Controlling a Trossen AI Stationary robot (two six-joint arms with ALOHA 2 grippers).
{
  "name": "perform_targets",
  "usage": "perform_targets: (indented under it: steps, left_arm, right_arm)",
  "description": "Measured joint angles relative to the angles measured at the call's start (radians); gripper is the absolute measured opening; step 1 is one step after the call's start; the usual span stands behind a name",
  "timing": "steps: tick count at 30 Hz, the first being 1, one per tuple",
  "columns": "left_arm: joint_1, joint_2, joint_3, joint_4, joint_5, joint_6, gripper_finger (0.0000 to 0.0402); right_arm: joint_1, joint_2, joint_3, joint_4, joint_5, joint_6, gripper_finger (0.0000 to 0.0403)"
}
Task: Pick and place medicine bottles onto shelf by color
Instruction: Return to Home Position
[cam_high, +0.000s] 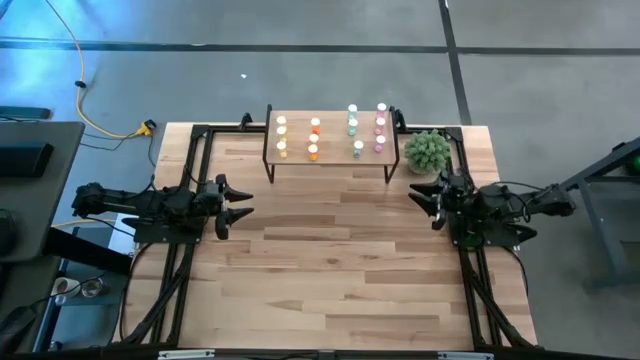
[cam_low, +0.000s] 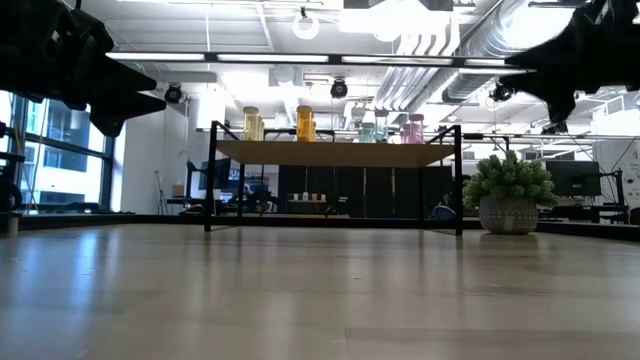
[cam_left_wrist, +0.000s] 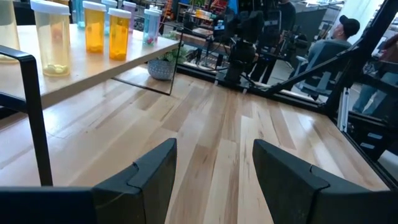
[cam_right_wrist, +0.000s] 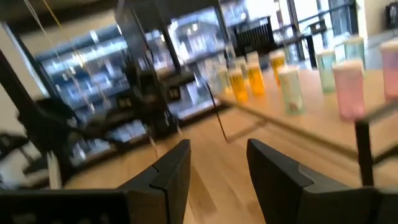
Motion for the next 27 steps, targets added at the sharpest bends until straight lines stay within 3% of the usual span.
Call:
perform_targets:
  steps: [6, 16, 27]
  left_arm:
    - [0.000, 0.001, 0.001, 0.000, 0.000, 0.000, 0.0200]
    - [0.000, 0.001, 0.001, 0.000, -0.003, 0.000, 0.0200]
    - [0.000, 0.000, 0.001, 0.000, -0.003, 0.000, 0.0200]
  right_arm:
    - [-0.001, 0.007, -0.002, -0.140, 0.004, 0.065, 0.0149]
    - [-0.002, 0.012, 0.001, -0.318, 0.169, 0.288, 0.0149]
    - [-0.002, 0.012, 0.001, -0.320, 0.113, 0.193, 0.0149]
